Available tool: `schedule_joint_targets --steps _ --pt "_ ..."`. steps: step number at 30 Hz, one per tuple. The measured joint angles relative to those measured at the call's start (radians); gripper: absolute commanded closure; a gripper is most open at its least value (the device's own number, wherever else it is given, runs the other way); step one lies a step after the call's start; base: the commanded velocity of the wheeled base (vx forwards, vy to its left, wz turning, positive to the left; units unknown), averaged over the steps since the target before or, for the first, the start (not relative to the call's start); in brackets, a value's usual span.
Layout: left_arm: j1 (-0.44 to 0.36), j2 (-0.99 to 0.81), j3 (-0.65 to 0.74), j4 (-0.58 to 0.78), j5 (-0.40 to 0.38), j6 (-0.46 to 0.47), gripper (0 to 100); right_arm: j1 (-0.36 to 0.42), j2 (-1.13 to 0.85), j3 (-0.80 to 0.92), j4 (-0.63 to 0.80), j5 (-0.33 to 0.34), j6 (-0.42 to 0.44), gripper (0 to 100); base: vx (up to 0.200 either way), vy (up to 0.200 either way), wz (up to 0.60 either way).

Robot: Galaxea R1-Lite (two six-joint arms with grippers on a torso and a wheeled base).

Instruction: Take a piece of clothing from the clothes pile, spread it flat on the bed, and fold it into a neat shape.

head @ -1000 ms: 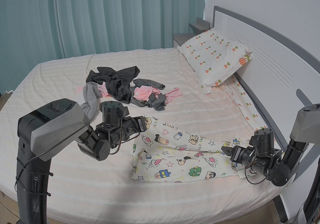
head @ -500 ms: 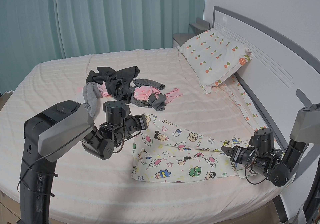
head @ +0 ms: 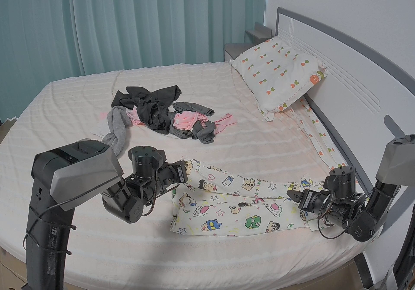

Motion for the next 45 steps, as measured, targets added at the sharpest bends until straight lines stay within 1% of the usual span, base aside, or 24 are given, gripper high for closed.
schedule_joint_targets --steps 8,17,19,22,31,38,45 --pt "-0.013 0.003 0.134 -0.153 -0.001 0.021 100 0.0 0.0 0.0 0.001 0.0 0.0 0 0.0 0.0 0.0" --pt "-0.017 0.056 0.22 -0.307 0.0 0.148 100 0.0 0.0 0.002 0.001 0.001 0.0 0 0.0 0.0 0.0" --pt "-0.018 0.071 0.246 -0.32 0.0 0.173 100 0.0 0.0 0.003 0.002 0.001 0.0 0 0.0 0.0 0.0" --pt "-0.02 0.082 0.262 -0.329 -0.001 0.186 100 0.0 0.0 0.004 0.002 0.002 -0.001 0 0.0 0.0 0.0" --pt "-0.024 0.118 0.314 -0.364 -0.003 0.29 100 0.0 0.0 0.004 0.002 0.002 -0.003 0 0.0 0.0 0.0" --pt "-0.042 0.134 0.363 -0.364 -0.005 0.314 100 0.0 -0.001 0.004 0.007 0.002 -0.003 0 0.0 0.0 0.0" --pt "-0.042 0.144 0.371 -0.364 0.0 0.327 100 0.002 -0.001 0.007 0.008 0.002 -0.003 0 0.0 0.0 0.0"
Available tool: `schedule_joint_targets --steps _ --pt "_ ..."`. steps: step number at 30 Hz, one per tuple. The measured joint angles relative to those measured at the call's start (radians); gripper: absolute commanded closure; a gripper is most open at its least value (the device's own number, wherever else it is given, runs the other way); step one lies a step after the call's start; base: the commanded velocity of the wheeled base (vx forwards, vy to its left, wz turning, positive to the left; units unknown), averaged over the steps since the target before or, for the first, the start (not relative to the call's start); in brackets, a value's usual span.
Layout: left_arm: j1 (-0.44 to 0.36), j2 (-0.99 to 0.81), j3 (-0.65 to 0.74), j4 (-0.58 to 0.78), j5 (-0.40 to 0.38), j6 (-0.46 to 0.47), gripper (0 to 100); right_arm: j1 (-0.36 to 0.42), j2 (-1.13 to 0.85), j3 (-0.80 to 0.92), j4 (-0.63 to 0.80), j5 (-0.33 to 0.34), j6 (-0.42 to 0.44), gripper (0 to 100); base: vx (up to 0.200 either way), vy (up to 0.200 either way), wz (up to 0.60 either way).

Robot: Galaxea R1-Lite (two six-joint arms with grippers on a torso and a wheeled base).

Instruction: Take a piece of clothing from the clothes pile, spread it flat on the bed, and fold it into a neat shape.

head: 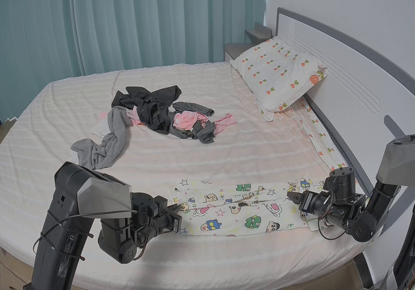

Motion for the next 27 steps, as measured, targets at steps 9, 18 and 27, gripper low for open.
schedule_joint_targets --steps 9,18,27 --pt "0.001 0.0 0.034 0.0 -0.001 -0.01 0 0.0 -0.001 0.001 0.0 0.001 0.0 0 0.0 0.0 0.0" --pt "0.003 -0.023 0.08 0.0 -0.006 -0.09 0 -0.001 -0.002 0.002 0.0 0.001 0.0 0 0.0 0.0 0.0" --pt "0.009 -0.169 0.177 0.009 -0.027 -0.436 0 -0.002 -0.003 0.002 0.0 0.002 0.0 0 0.0 0.0 0.0"
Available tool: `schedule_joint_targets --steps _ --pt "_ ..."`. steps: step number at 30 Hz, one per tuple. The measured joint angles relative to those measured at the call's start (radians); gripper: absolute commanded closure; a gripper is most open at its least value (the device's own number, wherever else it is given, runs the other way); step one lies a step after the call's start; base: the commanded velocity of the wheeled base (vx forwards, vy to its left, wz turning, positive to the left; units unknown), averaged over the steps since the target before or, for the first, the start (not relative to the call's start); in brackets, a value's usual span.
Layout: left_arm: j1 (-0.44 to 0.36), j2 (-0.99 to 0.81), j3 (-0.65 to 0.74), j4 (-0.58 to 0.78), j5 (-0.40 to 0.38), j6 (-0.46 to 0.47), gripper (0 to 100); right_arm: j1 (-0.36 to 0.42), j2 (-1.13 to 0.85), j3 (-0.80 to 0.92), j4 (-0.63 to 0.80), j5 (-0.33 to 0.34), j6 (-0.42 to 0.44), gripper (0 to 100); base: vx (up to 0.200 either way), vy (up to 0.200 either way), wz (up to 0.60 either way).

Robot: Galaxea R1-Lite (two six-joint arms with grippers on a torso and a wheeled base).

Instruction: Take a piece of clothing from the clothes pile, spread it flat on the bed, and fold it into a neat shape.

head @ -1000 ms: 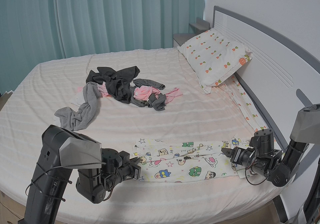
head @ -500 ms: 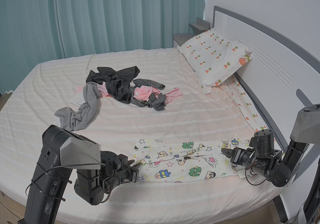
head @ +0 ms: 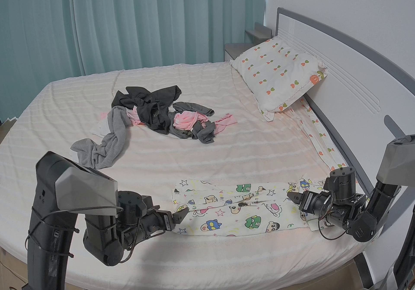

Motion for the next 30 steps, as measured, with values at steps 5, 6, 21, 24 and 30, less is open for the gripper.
schedule_joint_targets --steps 5,6,21,24,30 --pt "-0.005 -0.077 -0.016 0.167 0.001 -0.106 0 0.0 0.0 0.0 -0.001 0.0 0.0 0 0.0 0.0 0.0" --pt "-0.005 -0.084 -0.029 0.212 0.002 -0.117 0 0.0 0.0 0.0 -0.001 0.0 0.0 0 0.0 0.0 0.0" --pt "-0.012 -0.032 -0.409 0.703 0.097 -0.184 0 -0.003 -0.003 0.001 -0.007 0.0 0.0 0 0.0 0.0 0.0" --pt "-0.013 -0.01 -0.46 0.797 0.106 -0.184 0 -0.003 -0.004 0.001 -0.007 0.0 0.0 0 0.0 0.0 0.0" --pt "-0.021 0.023 -0.554 0.884 0.122 -0.182 0 -0.003 -0.004 0.0 -0.008 0.0 0.0 0 0.0 0.0 0.0"
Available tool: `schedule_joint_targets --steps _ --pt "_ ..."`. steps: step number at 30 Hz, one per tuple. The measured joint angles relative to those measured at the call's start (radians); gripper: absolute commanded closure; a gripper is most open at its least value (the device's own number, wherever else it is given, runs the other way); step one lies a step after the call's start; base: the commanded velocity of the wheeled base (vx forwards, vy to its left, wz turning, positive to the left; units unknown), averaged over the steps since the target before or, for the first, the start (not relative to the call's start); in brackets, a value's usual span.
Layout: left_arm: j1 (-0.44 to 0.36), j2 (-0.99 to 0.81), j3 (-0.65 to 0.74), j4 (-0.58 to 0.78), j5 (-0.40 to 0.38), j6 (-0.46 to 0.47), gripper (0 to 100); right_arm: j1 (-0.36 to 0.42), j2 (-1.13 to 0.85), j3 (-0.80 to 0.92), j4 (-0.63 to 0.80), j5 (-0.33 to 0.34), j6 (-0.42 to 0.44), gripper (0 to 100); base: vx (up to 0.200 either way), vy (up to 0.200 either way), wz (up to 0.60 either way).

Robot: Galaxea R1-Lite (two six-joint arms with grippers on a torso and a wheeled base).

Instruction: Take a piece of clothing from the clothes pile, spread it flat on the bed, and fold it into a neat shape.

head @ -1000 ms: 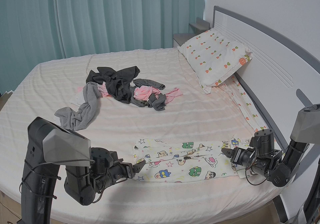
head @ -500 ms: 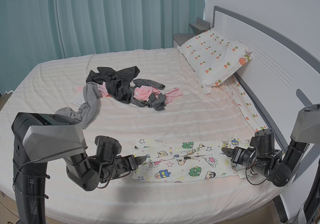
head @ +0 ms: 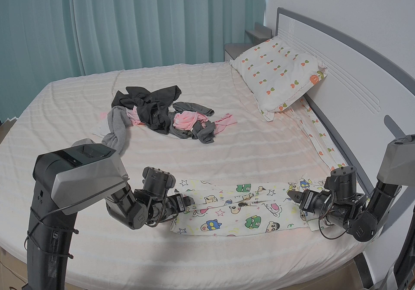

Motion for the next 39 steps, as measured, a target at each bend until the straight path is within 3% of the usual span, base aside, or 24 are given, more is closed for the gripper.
schedule_joint_targets --steps 10,11,17,39 --pt "-0.043 0.027 -0.077 0.085 0.026 0.002 0 0.0 -0.001 0.0 0.0 0.0 0.0 0 0.0 0.0 0.0" --pt "-0.045 0.028 -0.079 0.091 0.027 0.002 100 0.0 -0.001 0.0 0.0 0.0 0.0 0 0.0 0.0 0.0" --pt "-0.053 0.031 -0.092 0.118 0.06 0.001 100 0.0 -0.004 0.001 -0.001 0.0 0.001 0 0.0 0.0 0.0" --pt "-0.027 -0.031 -0.015 0.118 0.053 -0.043 100 -0.011 -0.024 0.002 -0.001 0.002 0.001 0 0.0 0.0 0.0"
